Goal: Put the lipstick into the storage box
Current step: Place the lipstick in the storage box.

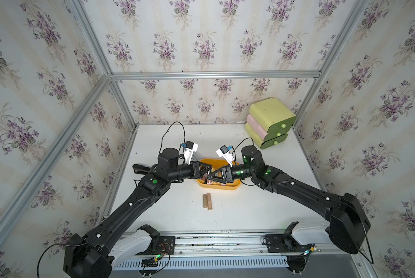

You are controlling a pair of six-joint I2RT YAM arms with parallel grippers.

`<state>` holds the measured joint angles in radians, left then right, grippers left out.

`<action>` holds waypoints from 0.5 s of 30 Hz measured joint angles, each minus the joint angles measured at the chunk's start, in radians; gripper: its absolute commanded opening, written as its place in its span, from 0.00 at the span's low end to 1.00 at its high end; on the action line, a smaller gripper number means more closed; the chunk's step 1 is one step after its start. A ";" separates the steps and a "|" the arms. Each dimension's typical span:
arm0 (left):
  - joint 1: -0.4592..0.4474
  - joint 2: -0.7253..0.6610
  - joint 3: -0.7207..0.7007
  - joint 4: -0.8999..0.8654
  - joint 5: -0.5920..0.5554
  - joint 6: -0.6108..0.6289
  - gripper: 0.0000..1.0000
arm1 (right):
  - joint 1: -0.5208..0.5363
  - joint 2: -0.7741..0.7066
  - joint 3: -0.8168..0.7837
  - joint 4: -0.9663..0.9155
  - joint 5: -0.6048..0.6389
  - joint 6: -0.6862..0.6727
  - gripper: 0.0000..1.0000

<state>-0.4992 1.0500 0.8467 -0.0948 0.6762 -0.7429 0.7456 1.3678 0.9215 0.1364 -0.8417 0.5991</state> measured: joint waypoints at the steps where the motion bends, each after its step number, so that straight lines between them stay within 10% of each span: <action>1: 0.000 -0.001 0.000 0.000 0.000 0.000 0.21 | 0.003 0.003 0.002 0.000 0.002 0.001 0.49; 10: -0.001 -0.006 -0.007 0.000 0.001 0.001 0.23 | 0.027 0.022 0.005 0.019 0.017 0.029 0.29; 15: 0.000 -0.016 -0.007 -0.002 -0.003 0.004 0.41 | 0.029 0.021 0.006 0.027 0.025 0.034 0.21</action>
<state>-0.4995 1.0344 0.8394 -0.0963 0.6731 -0.7391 0.7742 1.3891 0.9272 0.1635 -0.8165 0.6327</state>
